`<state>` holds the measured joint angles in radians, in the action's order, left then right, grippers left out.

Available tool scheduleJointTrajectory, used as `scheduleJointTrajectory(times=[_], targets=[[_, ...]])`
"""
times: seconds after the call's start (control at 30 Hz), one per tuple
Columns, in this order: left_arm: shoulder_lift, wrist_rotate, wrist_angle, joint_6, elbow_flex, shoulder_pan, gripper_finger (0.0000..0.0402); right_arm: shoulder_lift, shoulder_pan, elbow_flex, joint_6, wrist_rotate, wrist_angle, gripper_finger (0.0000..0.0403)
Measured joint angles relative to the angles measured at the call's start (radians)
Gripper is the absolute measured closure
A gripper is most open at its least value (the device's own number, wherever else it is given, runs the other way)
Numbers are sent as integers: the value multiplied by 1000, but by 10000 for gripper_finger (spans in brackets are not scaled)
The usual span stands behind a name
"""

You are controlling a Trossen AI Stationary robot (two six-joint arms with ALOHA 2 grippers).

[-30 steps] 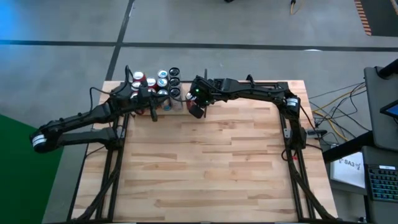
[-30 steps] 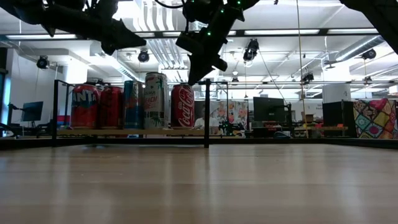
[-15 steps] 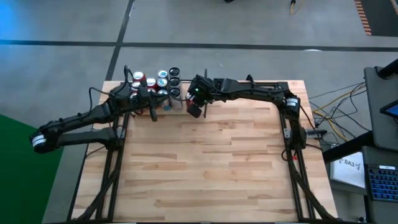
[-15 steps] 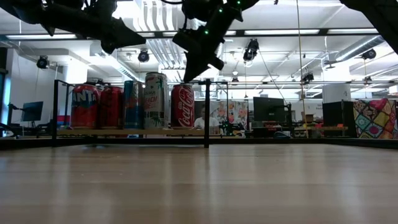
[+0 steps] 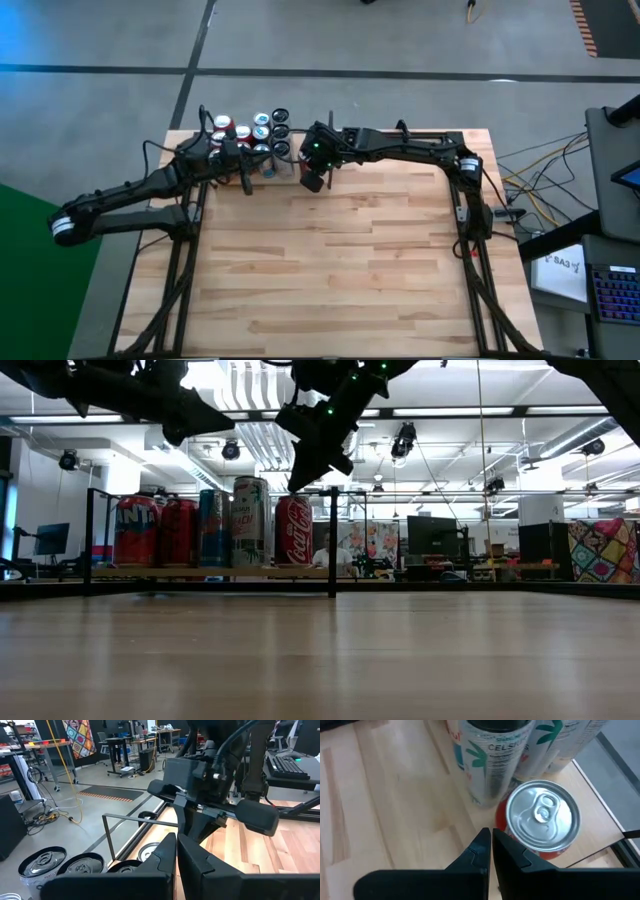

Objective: Place canned beverage on shelf
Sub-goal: Adjust the red white soda can on the shelf

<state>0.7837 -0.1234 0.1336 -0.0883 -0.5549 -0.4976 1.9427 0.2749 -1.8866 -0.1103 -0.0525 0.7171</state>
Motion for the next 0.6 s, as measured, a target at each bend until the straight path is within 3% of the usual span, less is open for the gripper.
scheduleJointTrajectory(times=[0.6], targets=[[0,0,28,1,0,0,402,1,3,59,52,-2,-121,394]])
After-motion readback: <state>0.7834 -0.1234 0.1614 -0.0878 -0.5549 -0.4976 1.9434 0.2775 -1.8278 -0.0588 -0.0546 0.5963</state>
